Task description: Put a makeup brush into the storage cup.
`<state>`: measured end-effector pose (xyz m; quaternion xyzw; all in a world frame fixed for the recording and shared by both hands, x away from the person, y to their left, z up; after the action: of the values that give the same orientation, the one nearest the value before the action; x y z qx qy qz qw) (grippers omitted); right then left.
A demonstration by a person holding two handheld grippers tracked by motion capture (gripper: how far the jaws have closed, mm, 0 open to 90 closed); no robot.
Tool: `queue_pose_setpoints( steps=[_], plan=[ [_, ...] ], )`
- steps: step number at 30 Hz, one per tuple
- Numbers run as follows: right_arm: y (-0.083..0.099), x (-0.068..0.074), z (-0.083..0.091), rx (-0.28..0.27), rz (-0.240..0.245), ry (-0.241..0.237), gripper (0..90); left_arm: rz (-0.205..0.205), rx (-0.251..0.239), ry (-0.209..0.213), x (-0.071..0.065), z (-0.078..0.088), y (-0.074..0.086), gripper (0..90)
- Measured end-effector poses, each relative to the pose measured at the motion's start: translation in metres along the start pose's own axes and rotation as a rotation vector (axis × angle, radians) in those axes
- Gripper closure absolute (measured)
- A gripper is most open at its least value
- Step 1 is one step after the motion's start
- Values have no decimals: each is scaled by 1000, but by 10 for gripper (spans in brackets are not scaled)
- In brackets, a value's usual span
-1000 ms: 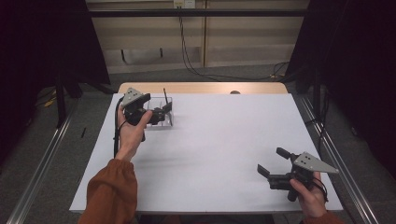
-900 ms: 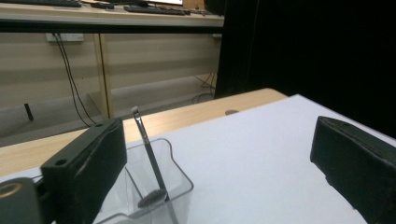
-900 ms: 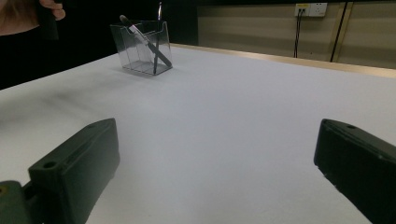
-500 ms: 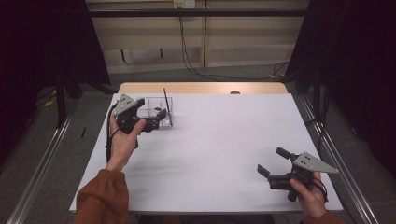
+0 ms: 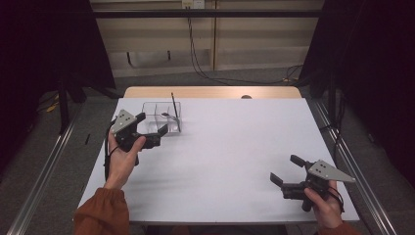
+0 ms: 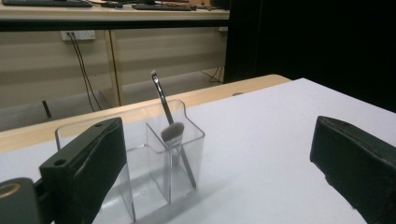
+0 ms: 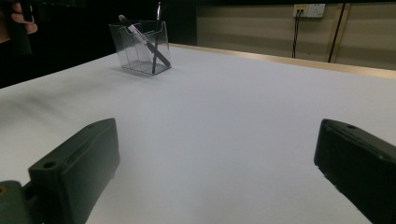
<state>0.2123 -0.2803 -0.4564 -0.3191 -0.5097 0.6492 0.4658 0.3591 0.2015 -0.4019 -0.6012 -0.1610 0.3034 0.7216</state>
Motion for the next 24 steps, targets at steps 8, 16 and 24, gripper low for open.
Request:
queue_pose_setpoints(
  steps=[8,16,24],
  plan=[
    [0,1,-1,0,6,-1,0,-13,-16,-15,-6,15,6,40],
    [0,1,0,-2,8,-2,0,-27,2,16,-16,24,11,39],
    [-1,1,-1,-1,7,-3,0,-48,20,23,-30,34,18,36]
  ],
)
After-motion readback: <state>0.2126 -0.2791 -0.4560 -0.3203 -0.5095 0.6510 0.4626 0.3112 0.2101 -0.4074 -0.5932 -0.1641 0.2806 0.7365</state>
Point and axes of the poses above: each handheld gripper's, and its own axes: z roughly backward along the jaws, y roughly out of its underside, x roughly to its left, the point moved 1 cm from there along -z, roughly forward along the jaws, and after that the axes turned 12 degrees about y, right-handed, at the moved point
